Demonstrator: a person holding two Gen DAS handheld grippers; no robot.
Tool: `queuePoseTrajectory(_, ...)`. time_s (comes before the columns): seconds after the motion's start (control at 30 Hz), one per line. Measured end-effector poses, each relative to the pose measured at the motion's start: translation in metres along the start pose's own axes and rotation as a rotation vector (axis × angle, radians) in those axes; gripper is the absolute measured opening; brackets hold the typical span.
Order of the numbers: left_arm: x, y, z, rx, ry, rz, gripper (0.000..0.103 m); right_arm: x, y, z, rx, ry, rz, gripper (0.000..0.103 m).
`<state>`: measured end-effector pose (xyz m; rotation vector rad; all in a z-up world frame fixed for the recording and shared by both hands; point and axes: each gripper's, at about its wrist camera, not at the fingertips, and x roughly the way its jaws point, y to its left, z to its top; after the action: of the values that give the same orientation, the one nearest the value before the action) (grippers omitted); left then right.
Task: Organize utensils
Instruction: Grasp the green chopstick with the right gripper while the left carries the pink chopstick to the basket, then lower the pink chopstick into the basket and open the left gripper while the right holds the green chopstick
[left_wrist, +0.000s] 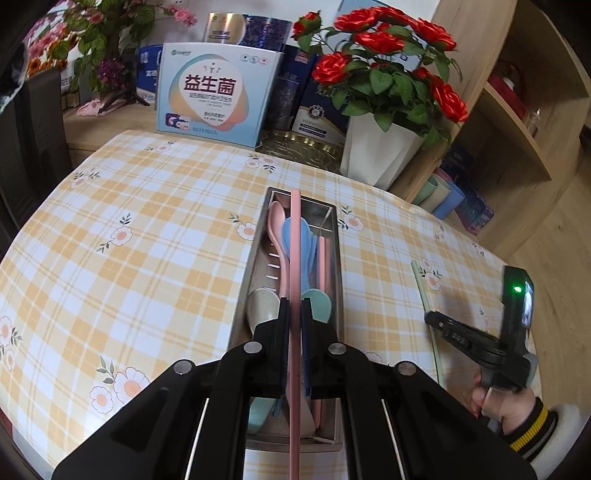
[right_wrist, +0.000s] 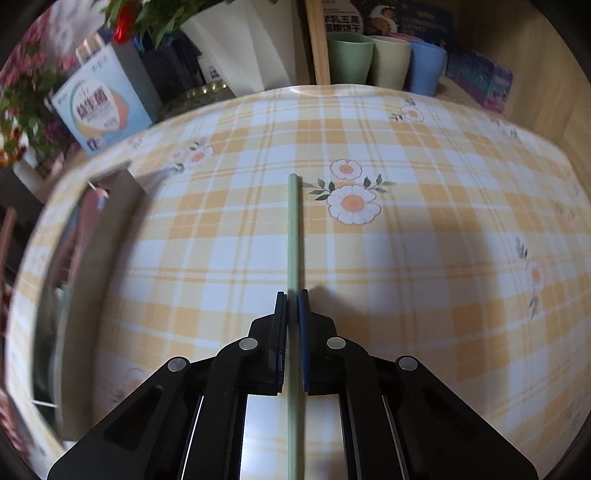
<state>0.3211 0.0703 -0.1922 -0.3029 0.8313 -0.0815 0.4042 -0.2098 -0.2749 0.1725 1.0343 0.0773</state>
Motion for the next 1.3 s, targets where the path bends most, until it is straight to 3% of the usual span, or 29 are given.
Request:
queuePoseTrajectory(0.33,0.006,0.011,0.011,-0.039,0.019,-0.066,0.006,-0.047,-0.001,-0.018,0.130,-0.099,0.169,0.006)
queuePoseTrajectory(0.47,0.016,0.005,0.023,-0.008,0.027,-0.083,0.006,-0.053,-0.011,-0.020,0.158,-0.113,0.177,0.006)
queuePoseTrajectory(0.73,0.060,-0.015,0.024,0.081,0.140,-0.118,0.006,-0.058,-0.033,-0.024,0.208,-0.129,0.175,0.006)
queuePoseTrajectory(0.97,0.083,-0.013,0.021,0.058,0.204,-0.120,0.006,-0.059,-0.047,-0.027,0.236,-0.135,0.167,0.006)
queuePoseTrajectory(1.3,0.097,-0.017,0.028,0.036,0.221,-0.125,0.006,-0.062,-0.048,-0.028,0.239,-0.137,0.169,0.006)
